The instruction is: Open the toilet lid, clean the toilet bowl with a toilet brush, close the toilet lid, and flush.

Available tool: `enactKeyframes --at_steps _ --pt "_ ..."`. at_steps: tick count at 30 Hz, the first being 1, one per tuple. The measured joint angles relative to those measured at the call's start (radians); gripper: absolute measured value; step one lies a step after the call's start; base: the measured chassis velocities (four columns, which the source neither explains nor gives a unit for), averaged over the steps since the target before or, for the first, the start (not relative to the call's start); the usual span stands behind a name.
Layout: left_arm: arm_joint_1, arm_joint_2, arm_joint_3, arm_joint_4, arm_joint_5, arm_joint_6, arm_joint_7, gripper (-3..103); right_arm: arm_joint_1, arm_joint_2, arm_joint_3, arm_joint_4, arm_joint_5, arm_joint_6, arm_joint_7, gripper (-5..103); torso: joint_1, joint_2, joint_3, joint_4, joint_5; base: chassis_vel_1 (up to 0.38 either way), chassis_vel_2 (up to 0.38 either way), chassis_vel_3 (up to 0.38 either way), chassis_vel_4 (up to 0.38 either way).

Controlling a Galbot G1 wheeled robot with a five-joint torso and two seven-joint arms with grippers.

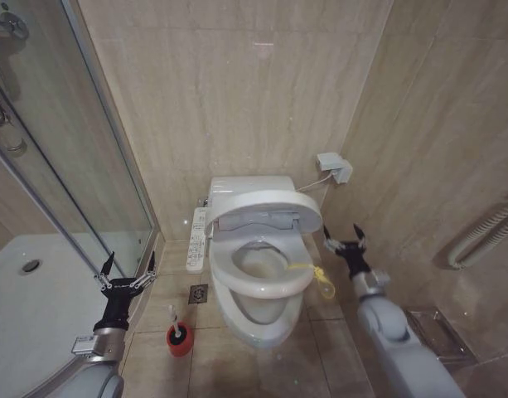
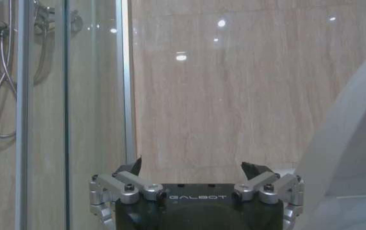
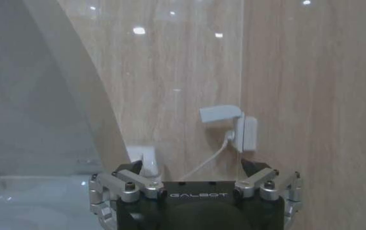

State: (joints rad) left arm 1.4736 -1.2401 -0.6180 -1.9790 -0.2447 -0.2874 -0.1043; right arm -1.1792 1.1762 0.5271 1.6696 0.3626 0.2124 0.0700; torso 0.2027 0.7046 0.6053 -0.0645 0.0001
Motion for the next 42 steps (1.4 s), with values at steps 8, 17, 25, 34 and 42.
enactKeyframes --at_steps 8,17,25,34,42 --pt "0.0 0.0 0.0 0.0 0.0 0.0 0.0 100 -0.038 0.06 0.039 0.038 -0.024 0.004 0.003 100 0.0 0.0 0.0 0.0004 -0.0002 0.0 0.0 0.0 0.0" --pt "0.0 0.0 0.0 0.0 0.0 0.0 0.0 100 -0.064 0.089 0.117 0.084 -0.036 -0.005 0.014 100 0.0 0.0 0.0 0.0004 -0.0003 0.0 0.0 0.0 0.0" --pt "0.0 0.0 0.0 0.0 0.0 0.0 0.0 100 -0.095 0.088 0.129 0.117 -0.027 -0.01 0.005 100 0.0 0.0 0.0 0.0003 -0.0002 0.0 0.0 0.0 0.0" --pt "0.0 0.0 0.0 0.0 0.0 0.0 0.0 100 -0.11 0.095 0.102 0.155 -0.027 -0.019 -0.023 100 0.0 0.0 0.0 0.0004 -0.0002 0.0 0.0 0.0 0.0" --pt "0.0 0.0 0.0 0.0 0.0 0.0 0.0 100 -0.12 0.113 0.1 0.169 -0.03 -0.023 -0.02 100 0.0 0.0 0.0 0.0003 -0.0002 0.0 0.0 0.0 0.0"
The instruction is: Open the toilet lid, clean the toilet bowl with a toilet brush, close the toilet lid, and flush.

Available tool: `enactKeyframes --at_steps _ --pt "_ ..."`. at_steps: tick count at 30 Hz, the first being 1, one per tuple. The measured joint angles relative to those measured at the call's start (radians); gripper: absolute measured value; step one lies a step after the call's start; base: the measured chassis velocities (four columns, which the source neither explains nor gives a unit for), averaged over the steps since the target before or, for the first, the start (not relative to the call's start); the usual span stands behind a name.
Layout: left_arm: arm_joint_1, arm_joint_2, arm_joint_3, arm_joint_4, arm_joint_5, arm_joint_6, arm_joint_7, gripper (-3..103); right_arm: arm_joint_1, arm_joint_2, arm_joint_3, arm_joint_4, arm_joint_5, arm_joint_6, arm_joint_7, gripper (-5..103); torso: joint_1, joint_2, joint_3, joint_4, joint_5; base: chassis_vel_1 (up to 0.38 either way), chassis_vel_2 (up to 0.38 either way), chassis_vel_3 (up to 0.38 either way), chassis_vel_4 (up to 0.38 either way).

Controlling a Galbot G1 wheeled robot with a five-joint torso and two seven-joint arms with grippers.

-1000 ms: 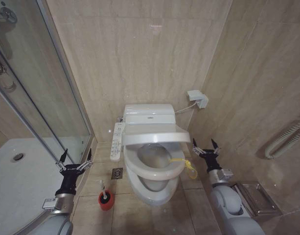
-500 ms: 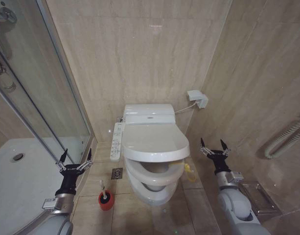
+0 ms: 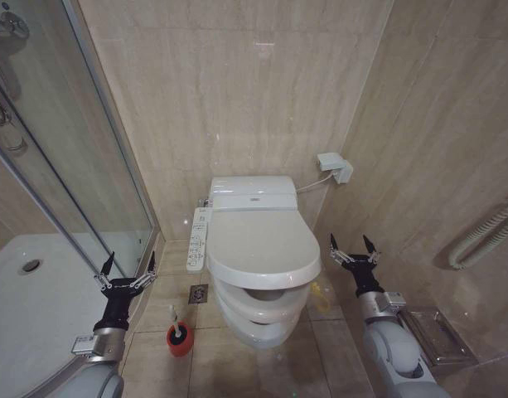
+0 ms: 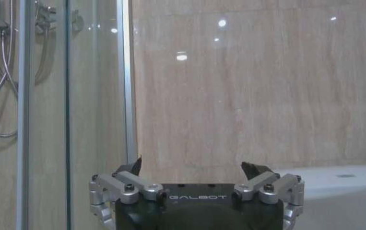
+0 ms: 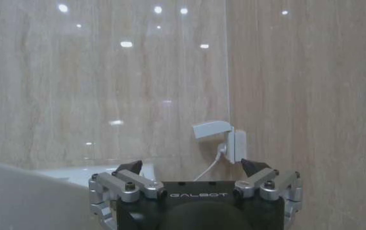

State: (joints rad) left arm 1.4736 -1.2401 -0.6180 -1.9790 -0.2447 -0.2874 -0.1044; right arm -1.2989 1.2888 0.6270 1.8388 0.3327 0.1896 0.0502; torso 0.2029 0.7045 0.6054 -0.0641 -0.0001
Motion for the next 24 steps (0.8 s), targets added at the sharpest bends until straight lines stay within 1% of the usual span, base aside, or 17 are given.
enactKeyframes --at_steps 13,24 --pt "0.0 0.0 0.0 0.0 0.0 0.0 0.0 100 -0.016 0.012 -0.007 0.035 -0.006 -0.021 0.004 100 0.0 0.0 0.0 0.0001 0.0 0.0 0.0 0.0 0.0" --pt "0.0 0.0 0.0 0.0 0.0 0.0 0.0 100 -0.016 0.012 -0.007 0.035 -0.007 -0.022 0.005 100 0.0 0.0 0.0 0.0001 0.0 0.0 0.0 0.0 0.0"
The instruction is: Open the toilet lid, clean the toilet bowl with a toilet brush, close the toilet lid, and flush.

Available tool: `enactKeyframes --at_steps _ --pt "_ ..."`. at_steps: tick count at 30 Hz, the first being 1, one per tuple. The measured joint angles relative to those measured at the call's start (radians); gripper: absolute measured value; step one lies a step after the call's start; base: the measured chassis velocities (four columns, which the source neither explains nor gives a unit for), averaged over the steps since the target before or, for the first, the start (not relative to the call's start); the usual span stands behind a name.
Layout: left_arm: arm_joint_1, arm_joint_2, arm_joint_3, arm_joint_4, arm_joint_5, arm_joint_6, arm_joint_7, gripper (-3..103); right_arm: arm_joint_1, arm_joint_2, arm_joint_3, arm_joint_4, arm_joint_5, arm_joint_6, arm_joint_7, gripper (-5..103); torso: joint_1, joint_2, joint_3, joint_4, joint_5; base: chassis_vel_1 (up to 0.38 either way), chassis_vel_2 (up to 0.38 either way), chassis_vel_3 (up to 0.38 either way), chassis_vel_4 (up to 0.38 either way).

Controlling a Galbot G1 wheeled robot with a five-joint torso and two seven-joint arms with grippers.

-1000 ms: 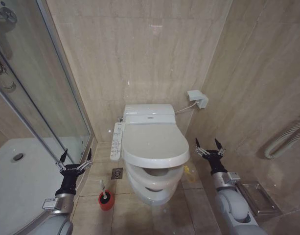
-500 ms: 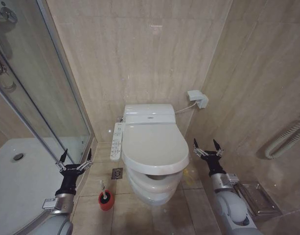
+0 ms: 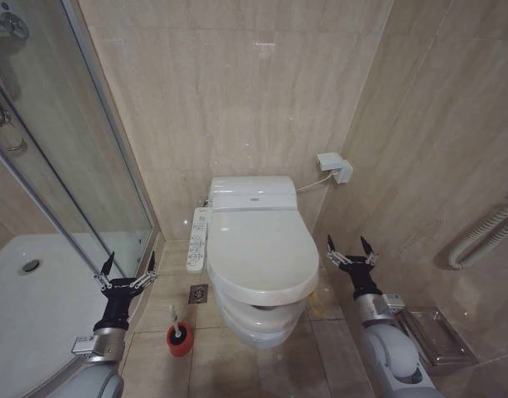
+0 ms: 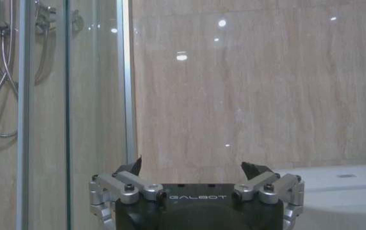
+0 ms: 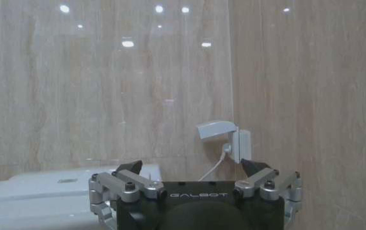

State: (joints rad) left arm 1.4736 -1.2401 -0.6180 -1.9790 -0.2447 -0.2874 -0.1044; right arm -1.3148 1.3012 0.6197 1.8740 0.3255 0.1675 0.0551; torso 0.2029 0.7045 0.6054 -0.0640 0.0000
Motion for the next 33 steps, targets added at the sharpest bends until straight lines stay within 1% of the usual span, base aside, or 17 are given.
enactKeyframes --at_steps 25,26,28,29,30,32,33 --pt "-0.002 -0.001 0.002 0.0 0.0 0.004 0.0 100 0.001 -0.001 0.0 -0.001 0.0 0.0 0.001 100 0.0 0.0 0.0 0.0 0.0001 0.0 0.0 0.0 0.0" --pt "-0.007 -0.005 0.006 0.0 0.0 0.016 0.0 100 0.001 -0.001 0.0 -0.001 0.0 0.0 0.001 100 0.0 0.0 0.0 0.0003 0.0002 0.0 0.0 0.0 0.0" --pt "-0.032 -0.023 0.034 0.0 0.005 0.073 -0.001 100 0.001 -0.001 0.0 -0.002 0.0 0.0 0.001 100 0.0 0.0 0.0 0.0003 0.0001 0.0 0.0 0.0 0.0" --pt "-0.032 -0.023 0.034 0.0 0.005 0.073 -0.001 100 0.001 -0.001 0.0 -0.002 0.0 0.0 0.001 100 0.0 0.0 0.0 0.0003 0.0001 0.0 0.0 0.0 0.0" --pt "-0.043 -0.031 0.045 0.0 0.008 0.098 -0.002 100 0.001 -0.001 0.0 -0.002 0.0 0.001 0.001 100 0.0 0.0 0.0 0.0 0.0 0.0 0.0 0.0 0.0" --pt "-0.078 -0.056 0.082 0.0 0.015 0.179 -0.004 100 0.001 -0.001 0.0 -0.002 0.0 0.001 0.001 100 0.0 0.0 0.0 -0.0002 0.0002 0.0 0.0 0.0 0.0" --pt "-0.078 -0.056 0.082 0.0 0.015 0.179 -0.004 100 0.001 -0.001 0.0 -0.002 0.0 0.001 0.001 100 0.0 0.0 0.0 -0.0002 0.0002 0.0 0.0 0.0 0.0"
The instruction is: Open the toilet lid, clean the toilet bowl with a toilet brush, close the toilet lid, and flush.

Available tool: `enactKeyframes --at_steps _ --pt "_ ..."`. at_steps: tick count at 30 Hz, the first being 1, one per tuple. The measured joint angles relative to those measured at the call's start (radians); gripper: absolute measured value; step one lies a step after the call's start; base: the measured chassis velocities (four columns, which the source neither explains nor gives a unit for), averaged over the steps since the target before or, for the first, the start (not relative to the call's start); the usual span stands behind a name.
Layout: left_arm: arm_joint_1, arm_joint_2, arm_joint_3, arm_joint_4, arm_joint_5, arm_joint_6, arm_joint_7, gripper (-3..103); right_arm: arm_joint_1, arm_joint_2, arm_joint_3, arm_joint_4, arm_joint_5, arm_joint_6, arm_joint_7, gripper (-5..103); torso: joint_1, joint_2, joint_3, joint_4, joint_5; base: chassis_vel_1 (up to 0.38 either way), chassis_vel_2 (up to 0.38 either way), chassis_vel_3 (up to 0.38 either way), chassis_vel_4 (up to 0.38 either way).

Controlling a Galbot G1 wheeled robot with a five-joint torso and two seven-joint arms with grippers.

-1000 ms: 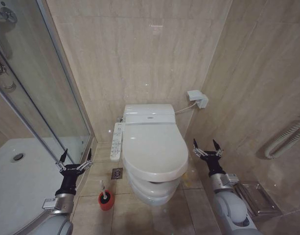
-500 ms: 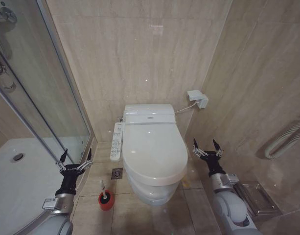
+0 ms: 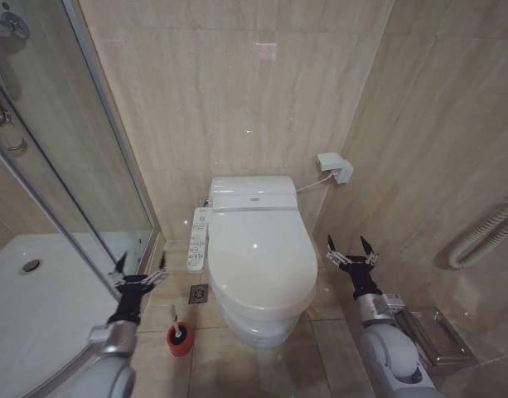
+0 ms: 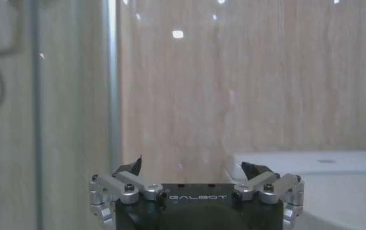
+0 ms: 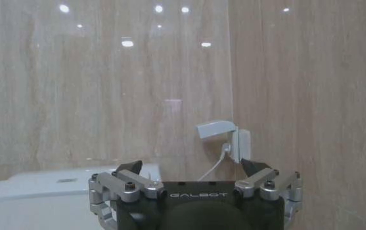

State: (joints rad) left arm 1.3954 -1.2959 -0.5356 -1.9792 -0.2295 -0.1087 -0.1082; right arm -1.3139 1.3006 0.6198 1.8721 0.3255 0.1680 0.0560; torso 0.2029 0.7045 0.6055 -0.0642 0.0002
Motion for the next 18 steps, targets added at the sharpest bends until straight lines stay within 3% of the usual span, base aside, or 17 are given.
enactKeyframes --at_steps 2,3,5,18 --pt "-0.036 -0.026 0.038 -0.001 0.008 0.082 -0.002 100 0.0 0.0 0.0 0.0 0.0 0.0 0.0 100 0.0 0.0 0.0 0.0 0.0 0.0 0.0 0.0 0.0" --pt "-0.036 -0.026 0.038 -0.001 0.008 0.082 -0.002 100 0.0 0.0 0.0 0.0 0.0 0.0 0.0 100 0.0 0.0 0.0 0.0 0.0 0.0 0.0 0.0 0.0" --pt "-0.072 -0.059 0.082 -0.002 0.028 0.142 -0.004 100 0.0 0.0 0.0 0.0 0.0 0.0 0.0 100 0.0 0.0 0.0 0.0 -0.0001 0.0 0.0 0.0 0.0" --pt "-0.036 -0.041 0.027 -0.099 0.119 0.095 -0.051 100 0.0 0.0 0.0 0.0 0.0 0.0 0.0 100 0.0 0.0 0.0 0.0003 0.0 0.0 0.0 0.0 0.0"
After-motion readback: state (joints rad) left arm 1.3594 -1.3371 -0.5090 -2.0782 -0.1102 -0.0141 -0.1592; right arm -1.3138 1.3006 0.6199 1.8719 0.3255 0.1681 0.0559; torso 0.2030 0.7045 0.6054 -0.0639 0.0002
